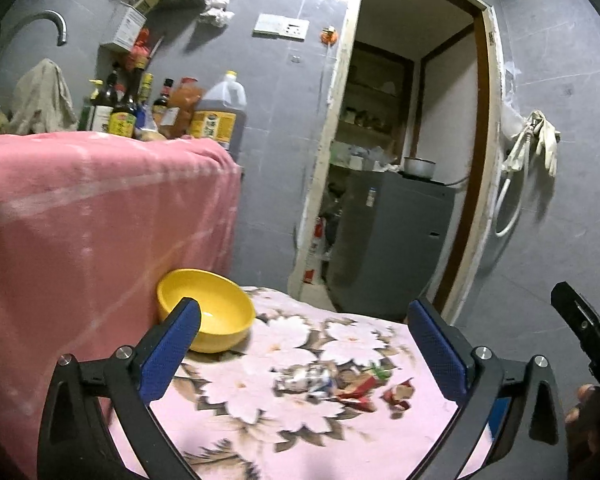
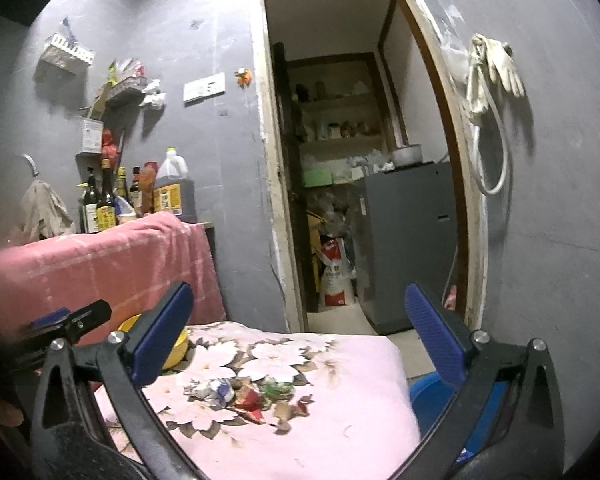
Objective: Collect trash
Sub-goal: 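Move both open tools back over the trash pile on the table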
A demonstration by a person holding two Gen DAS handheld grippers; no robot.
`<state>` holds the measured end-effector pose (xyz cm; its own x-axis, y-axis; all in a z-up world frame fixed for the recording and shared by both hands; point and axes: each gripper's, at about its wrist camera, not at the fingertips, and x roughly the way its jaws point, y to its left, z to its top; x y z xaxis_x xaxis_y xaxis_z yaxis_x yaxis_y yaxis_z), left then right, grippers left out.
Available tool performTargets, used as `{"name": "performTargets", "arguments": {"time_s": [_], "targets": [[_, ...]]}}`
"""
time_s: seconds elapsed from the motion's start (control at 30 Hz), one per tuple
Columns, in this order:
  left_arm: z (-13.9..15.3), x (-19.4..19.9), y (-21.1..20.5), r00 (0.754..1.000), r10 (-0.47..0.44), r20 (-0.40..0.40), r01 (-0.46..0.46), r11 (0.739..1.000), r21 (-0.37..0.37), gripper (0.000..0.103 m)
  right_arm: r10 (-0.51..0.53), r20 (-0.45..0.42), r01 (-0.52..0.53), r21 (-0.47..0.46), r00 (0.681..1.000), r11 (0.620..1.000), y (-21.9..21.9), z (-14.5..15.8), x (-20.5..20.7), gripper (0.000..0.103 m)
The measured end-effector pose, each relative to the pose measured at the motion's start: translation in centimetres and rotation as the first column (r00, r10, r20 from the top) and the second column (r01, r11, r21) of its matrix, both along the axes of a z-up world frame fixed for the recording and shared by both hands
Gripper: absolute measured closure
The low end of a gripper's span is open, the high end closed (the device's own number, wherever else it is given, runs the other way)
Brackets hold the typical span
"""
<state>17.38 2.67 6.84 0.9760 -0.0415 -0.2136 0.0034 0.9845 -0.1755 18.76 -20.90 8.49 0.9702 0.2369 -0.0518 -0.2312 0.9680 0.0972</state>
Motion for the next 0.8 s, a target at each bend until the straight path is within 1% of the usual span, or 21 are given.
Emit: {"name": "performTargets", "arguments": {"time_s": [0.2, 0.37, 0.6, 0.8], "targets": [[-1.0, -0.5, 1.3, 1.0, 0.026, 0.007, -0.026, 1.0, 0.016, 0.002, 0.042, 0.012, -0.041, -0.055, 0.999, 0.998, 2.3, -0.9, -0.2, 0.0], [-1.8, 0.0, 1.3, 1.0, 0.029, -0.003, -0.029, 0.999, 0.034, 0.002, 0.06, -0.006, -0.06, -0.098, 0.998, 0.993, 3.4, -2.1, 0.4, 0.0], [-3.3, 1.8, 0.7, 0.999, 0.023, -0.048, -0.02, 0.998, 0.055, 0.002, 0.043, -0.085, -0.051, -0.102, 0.995, 0.993, 3.0, -4.0, 2.8, 0.0], [-4.7, 4.3, 0.3, 0.991, 0.005, -0.131, 0.003, 0.998, 0.062, 0.002, 0.018, -0.202, -0.04, -0.105, 0.979, 0.994, 2.2, -5.9, 6.0, 0.0]]}}
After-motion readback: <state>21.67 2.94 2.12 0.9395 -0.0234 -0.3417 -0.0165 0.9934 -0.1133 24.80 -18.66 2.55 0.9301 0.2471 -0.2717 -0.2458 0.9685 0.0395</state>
